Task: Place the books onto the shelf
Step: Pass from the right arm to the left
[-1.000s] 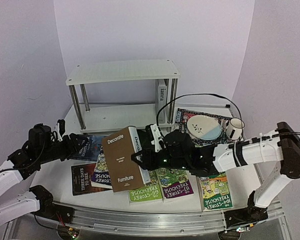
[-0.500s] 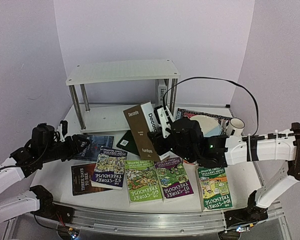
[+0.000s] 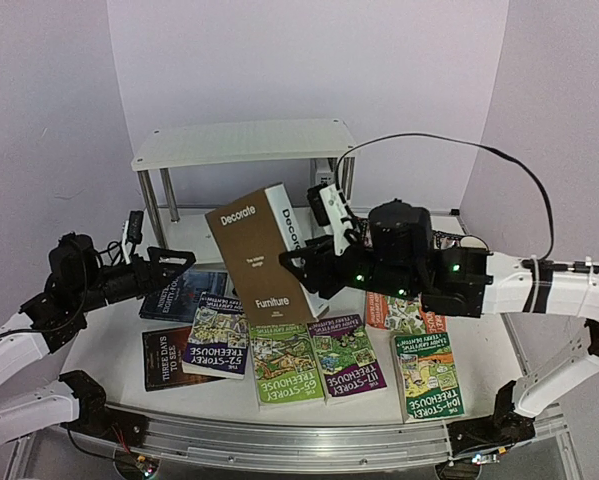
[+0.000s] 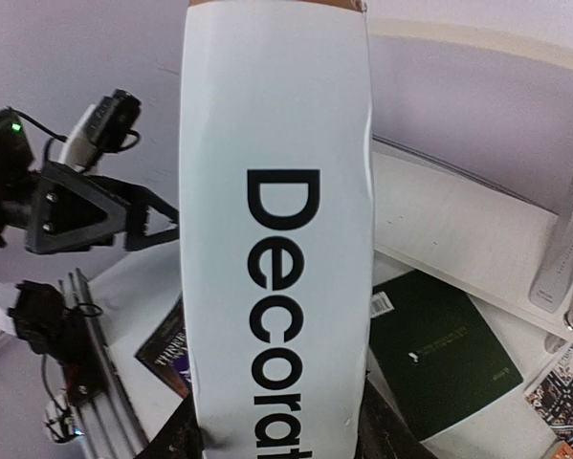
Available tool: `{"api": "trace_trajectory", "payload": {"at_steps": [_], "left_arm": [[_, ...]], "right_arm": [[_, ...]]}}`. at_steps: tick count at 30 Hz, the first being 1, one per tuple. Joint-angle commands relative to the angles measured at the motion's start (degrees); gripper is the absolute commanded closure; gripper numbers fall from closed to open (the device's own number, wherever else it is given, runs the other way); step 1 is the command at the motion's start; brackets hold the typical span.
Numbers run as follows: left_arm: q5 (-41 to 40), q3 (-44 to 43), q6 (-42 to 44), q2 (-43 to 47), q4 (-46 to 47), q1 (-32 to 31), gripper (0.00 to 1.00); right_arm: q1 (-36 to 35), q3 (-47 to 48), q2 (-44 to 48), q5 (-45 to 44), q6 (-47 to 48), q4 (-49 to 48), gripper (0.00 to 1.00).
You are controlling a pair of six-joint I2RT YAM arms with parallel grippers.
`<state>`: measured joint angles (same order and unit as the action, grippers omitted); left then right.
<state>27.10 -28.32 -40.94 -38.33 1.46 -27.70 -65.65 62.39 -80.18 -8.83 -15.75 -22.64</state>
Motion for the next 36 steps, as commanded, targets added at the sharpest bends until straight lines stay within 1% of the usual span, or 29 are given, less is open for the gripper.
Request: {"api": "trace_trajectory", "payload": {"at_steps": [1,5,11,16,20,23,25,28,31,36], "left_arm": [[7.83,-5.74,4.17,-2.46,9.43,0.0,0.0],[13.23,-7.42,4.19,-4.61,14.32,-0.01,0.0],[17.77,-10.67,3.74,-7.04,19.18,-0.57,0.0],[19.31,-9.36,1.62,-5.53,25.11,-1.47,0.0],[17.18,-8.37,0.44,-4.5,25.77,-1.49,0.0],[16.3,-8.07,-0.23,-4.95,25.8,-1.5,0.0],[16.34,-8.1,-0.34,-5.42,25.89,-1.49,0.0],[18.01,-8.68,-0.46,-6.47,26.7,-1.55,0.0],[20.92,-10.09,-0.94,-8.43,28.16,-2.11,0.0],[22.26,-12.18,-1.38,-10.85,29.35,-3.23,0.0]], "right_arm": [[0.39,4.94,6.15,10.19,-5.25,0.82,0.77],[0.53,6.63,6.94,14.85,-7.63,2.3,0.77],[0.58,8.89,7.06,20.02,-11.46,2.95,0.77],[0.59,8.63,8.13,18.13,-12.41,2.89,0.77],[0.58,6.43,10.97,14.53,-11.74,1.44,0.78],[0.59,4.46,13.81,9.74,-10.34,0.67,0.8],[0.61,3.68,15.15,8.85,-9.34,0.59,0.8],[0.61,3.81,15.2,9.85,-9.22,0.56,0.8],[0.57,4.71,14.12,13.42,-10.4,0.17,0.8],[0.59,5.25,13.23,17.49,-12.34,-2.97,0.8]]}}
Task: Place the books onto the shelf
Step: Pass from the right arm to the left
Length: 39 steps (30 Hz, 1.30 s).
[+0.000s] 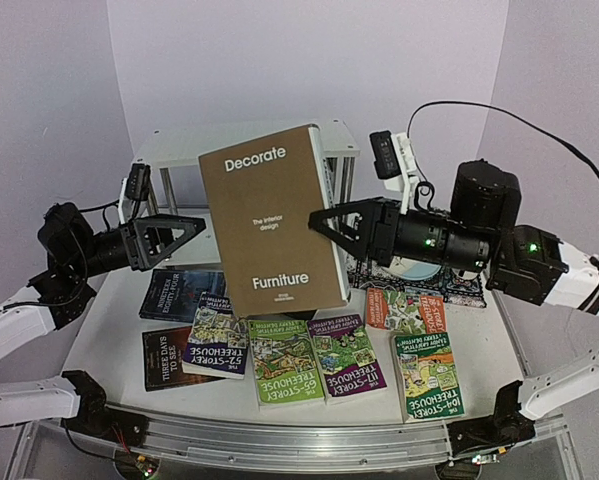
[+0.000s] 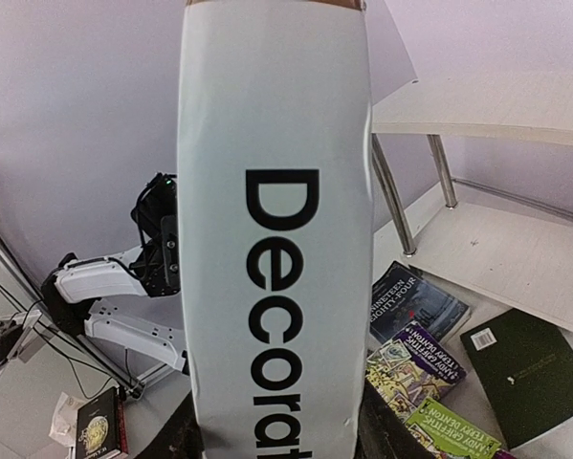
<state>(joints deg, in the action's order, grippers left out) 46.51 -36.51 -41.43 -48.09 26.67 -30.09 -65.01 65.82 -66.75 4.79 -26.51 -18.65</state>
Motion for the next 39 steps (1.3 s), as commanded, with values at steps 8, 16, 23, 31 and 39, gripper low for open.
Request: {"api": "trace_trajectory", "payload": {"at_steps": [8,16,23,31,39], "left_arm": [[5.74,-4.91,-1.35,-3.15,8.37,-3.11,0.01],[6.7,-5.13,-1.47,-4.01,10.41,-4.27,0.42],[9.28,-5.5,-1.95,-3.2,10.71,-4.35,0.95],[16.17,-7.41,-0.77,-5.34,10.76,-4.28,0.95],[16.35,-8.98,-0.15,-7.0,10.76,-4.28,0.81]], "right_arm": [[-0.05,3.37,-3.73,9.71,-6.0,-11.58,0.8],[-0.03,3.17,-5.93,10.93,-7.86,-13.87,0.8],[-0.03,1.98,-5.04,12.52,-7.93,-11.63,0.37],[-0.04,5.17,-4.24,20.72,-1.35,6.32,0.18],[-0.09,4.76,-2.26,20.08,4.28,17.98,0.17]]}}
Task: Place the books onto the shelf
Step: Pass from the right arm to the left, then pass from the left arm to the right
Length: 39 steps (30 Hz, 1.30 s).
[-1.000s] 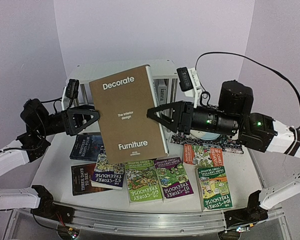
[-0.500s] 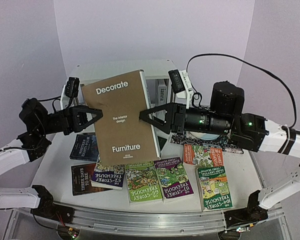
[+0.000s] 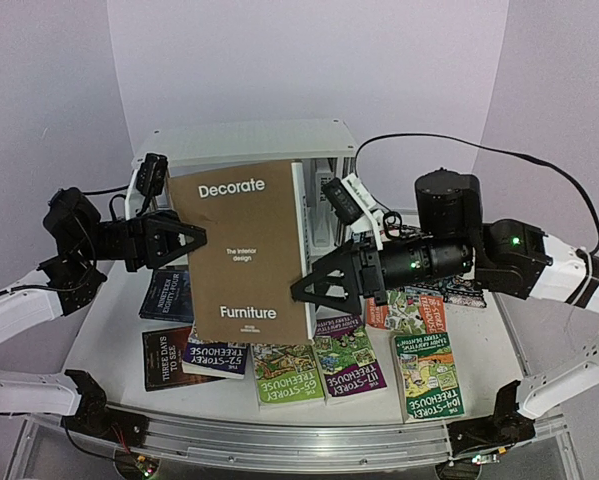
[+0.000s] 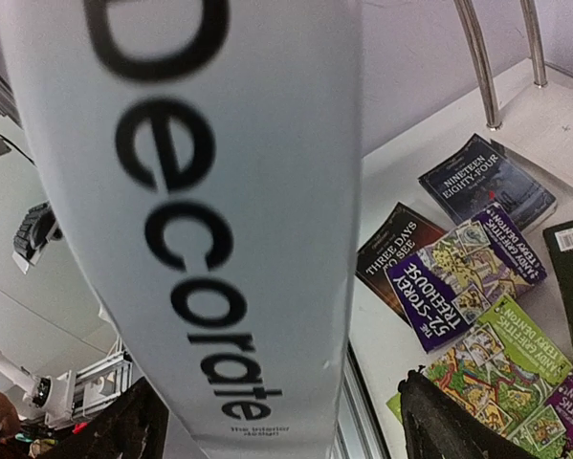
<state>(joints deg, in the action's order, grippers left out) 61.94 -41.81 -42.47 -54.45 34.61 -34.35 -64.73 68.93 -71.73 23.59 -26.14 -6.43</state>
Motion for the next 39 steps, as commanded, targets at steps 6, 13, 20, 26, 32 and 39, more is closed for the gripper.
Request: {"api": "trace_trajectory", "payload": {"at_steps": [6,13,20,26,32,39], "left_arm": [[0.03,-3.8,1.28,-1.29,2.81,-0.07,0.77],[0.01,-4.07,1.25,-2.27,2.8,-0.03,0.76],[-0.85,-3.72,1.56,-1.88,2.79,-0.06,0.76],[-0.57,-3.78,1.36,-2.49,2.78,-0.03,0.74],[-0.42,-3.57,1.46,-2.67,2.77,-0.05,0.35],[-2.44,-1.83,3.06,-1.14,2.8,-0.04,0.14]], "right_arm": [[-0.38,0.21,1.96,2.17,4.46,6.43,0.31],[-0.34,-0.01,0.97,2.21,5.39,6.43,0.34],[-0.35,-0.11,-0.25,0.66,6.46,7.93,0.45],[-0.41,-0.66,-0.69,-1.52,7.58,8.05,0.56],[-0.43,-2.23,1.09,-6.4,8.69,7.97,0.67],[-0.42,-5.41,3.28,-10.29,10.33,7.96,0.69]]}}
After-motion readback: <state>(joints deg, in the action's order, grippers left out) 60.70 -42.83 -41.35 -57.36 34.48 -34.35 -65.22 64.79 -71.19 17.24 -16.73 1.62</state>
